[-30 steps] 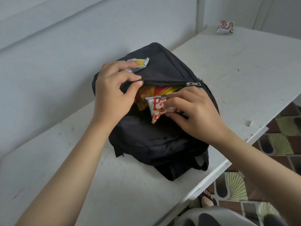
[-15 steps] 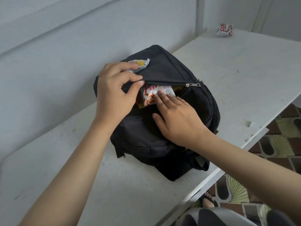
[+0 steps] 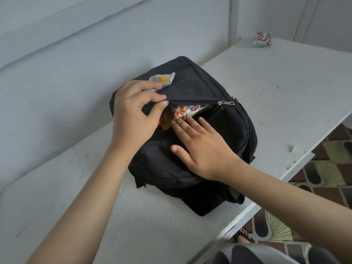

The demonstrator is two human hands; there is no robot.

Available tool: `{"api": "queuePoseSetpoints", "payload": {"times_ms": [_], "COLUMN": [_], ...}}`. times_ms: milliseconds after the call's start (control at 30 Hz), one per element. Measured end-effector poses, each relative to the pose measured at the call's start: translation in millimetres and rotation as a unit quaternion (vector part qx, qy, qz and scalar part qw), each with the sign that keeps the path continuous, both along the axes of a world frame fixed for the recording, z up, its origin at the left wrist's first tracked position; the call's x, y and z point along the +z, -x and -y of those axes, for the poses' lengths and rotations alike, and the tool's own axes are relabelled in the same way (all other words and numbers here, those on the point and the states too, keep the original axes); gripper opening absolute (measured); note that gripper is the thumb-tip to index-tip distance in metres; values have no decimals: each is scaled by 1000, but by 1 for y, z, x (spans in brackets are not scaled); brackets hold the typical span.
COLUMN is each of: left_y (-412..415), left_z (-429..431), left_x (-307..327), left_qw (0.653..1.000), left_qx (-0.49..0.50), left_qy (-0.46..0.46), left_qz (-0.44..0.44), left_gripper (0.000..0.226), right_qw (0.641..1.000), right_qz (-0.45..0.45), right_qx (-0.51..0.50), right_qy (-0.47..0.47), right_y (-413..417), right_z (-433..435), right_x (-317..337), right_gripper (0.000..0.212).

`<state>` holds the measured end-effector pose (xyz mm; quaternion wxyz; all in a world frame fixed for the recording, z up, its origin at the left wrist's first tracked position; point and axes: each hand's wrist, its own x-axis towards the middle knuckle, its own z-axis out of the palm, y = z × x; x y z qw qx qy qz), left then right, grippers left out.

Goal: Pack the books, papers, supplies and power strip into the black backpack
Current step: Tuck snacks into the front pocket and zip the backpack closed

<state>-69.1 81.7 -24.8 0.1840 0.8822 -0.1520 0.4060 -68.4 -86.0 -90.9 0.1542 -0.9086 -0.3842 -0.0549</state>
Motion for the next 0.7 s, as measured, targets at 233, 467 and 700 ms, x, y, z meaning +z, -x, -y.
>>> {"api": "queuePoseSetpoints", "payload": {"times_ms": [233,467,700], "left_y": [7,33,54], "left_z": [-3,-12,-17], "left_x": [-4,-35,-52], "left_qw": [1000,993,991], "left_qx": [6,45,81], "left_qy": [-8,-2,39], "left_qz": [-28,-107,-98], "left_gripper": [9,17,17], "right_qw": [998,940,974], "right_qz": [34,114,72], "right_qx": [-41,-1,0], "right_qy": [-43,-322,-216], "right_y": [1,-24,-98], "right_z": [5,23,-15], "right_x": [6,13,32], "right_gripper": [70,24,41]}}
